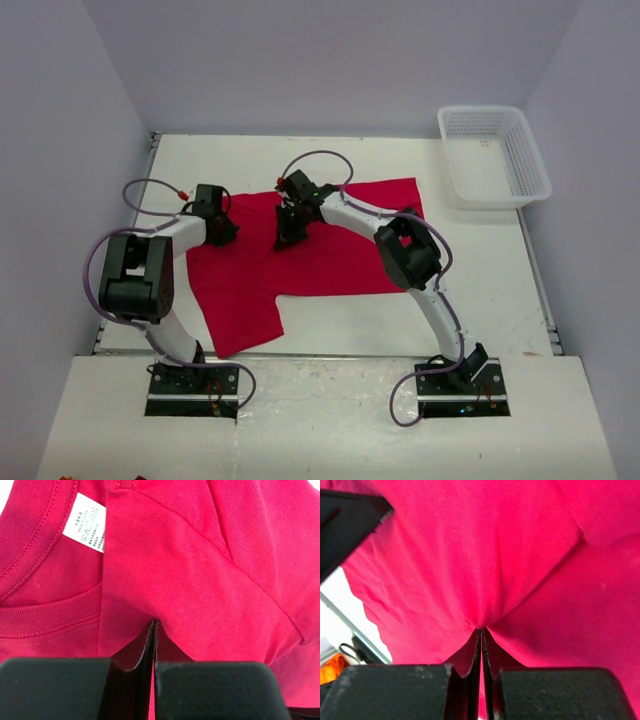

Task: Fold and stack the t-shirts
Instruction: Fold the flattened tshirt in 1/3 of the way

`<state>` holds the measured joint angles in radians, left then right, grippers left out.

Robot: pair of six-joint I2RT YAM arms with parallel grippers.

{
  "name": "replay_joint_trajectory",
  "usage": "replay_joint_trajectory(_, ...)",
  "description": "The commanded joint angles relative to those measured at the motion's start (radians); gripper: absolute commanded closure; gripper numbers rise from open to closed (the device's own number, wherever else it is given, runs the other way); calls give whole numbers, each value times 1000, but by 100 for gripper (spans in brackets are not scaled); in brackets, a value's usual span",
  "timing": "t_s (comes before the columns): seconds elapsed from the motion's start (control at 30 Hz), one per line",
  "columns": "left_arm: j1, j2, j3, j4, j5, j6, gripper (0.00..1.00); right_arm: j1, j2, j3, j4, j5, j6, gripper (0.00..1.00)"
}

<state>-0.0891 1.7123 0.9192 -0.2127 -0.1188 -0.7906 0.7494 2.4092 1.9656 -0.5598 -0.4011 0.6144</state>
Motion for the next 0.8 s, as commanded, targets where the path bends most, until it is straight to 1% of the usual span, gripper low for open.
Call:
replay_joint_trajectory(0.0,25,70,-25,-42,-32,17,100,13,-100,-25,0,47,-30,100)
replay_joint_trajectory(0.33,37,63,-69,-30,-18,11,100,16,-165,-76,-17,79,-39,100)
replay_joint_trajectory(0.43,38,49,-80,-36,-31,19,100,21,-209,-138,9,113,-41,100)
replay_joint_trajectory(0.6,37,38,-89,-33,-22,24,100,21,-223,-172,-28,122,-47,100)
replay_joint_trajectory(0.63,38,33,-89,-36,-24,24,100,21,-234,-188,-16,120,-45,98)
replay_joint_trajectory(0.67,38,32,-91,-34,-25,24,100,21,-240,-204,-9,123,-42,87)
replay_joint_trajectory(0.7,38,27,-91,-37,-31,27,100,19,-248,-235,-5,130,-41,85)
replay_joint_trajectory(0.77,37,4,-94,-48,-50,33,100,21,-278,-273,23,139,-50,85)
